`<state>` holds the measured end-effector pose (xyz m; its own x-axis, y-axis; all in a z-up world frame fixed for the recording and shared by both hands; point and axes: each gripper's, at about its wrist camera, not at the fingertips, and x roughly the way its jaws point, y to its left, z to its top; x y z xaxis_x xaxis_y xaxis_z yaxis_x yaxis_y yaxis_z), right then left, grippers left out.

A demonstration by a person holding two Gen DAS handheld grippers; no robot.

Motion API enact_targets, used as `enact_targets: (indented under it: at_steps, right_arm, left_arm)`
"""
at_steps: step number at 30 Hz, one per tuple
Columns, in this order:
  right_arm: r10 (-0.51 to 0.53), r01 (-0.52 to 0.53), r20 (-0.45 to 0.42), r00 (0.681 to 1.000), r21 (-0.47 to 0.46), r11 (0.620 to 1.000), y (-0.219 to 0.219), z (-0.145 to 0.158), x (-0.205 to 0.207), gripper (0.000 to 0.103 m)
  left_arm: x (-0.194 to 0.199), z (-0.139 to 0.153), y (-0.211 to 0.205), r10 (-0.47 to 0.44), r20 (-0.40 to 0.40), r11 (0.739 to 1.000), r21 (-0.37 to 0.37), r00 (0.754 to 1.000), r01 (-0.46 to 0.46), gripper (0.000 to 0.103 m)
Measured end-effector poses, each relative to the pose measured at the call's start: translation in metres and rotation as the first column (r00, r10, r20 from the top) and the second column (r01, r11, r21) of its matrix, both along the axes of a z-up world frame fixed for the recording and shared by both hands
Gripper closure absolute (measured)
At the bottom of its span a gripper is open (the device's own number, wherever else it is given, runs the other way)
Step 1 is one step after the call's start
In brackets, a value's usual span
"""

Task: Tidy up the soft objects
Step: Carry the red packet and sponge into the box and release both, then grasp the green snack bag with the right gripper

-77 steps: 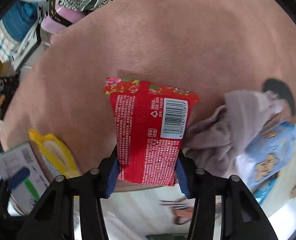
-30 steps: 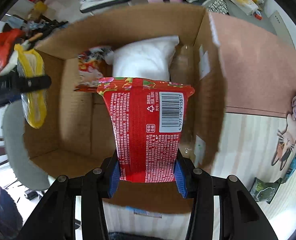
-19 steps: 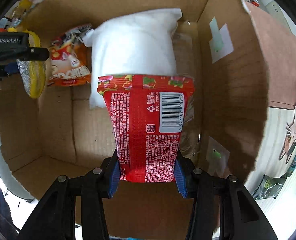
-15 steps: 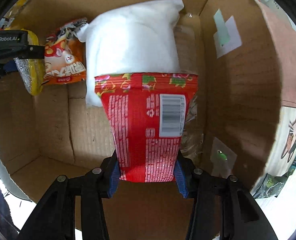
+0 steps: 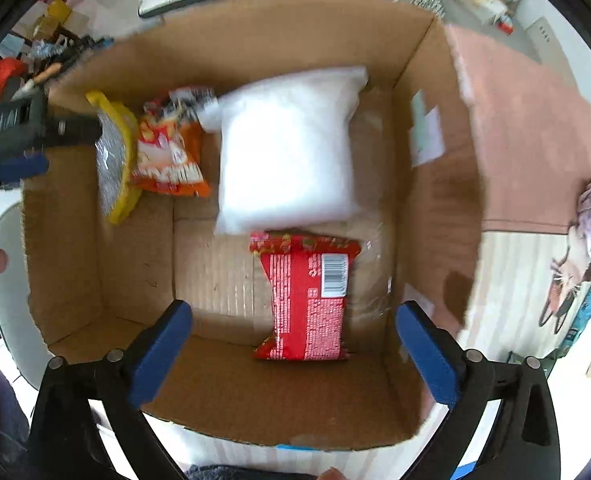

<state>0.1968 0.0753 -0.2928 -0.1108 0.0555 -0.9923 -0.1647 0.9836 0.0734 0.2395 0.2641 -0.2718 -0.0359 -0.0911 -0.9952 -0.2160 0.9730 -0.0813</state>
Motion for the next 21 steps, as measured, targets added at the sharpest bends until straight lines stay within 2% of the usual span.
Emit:
enact_targets:
  at_steps: [8,15,21]
  right_arm:
    - [-0.014,0.014,0.127,0.992,0.001,1.0,-0.01,0.047,-0.005,0.0]
    - [0.014,-0.018,0.216,0.976,0.016,1.0,-0.01,0.078,-0.032,0.0]
    - [0.028,-0.041,0.262,0.965,0.045,0.998,-0.011,0.103,-0.056,0.0]
  left_arm:
    - [-0.048,0.046,-0.018,-0.014,0.118,1.0,-0.004,0.993,0.015,0.01]
    - [-0.09,0.085,-0.034,-0.032,0.208,0.998,0.063,0.978,0.02,0.01]
    - [-0.113,0.109,-0.038,-0.024,0.261,0.997,0.079,0.965,0.004,0.01]
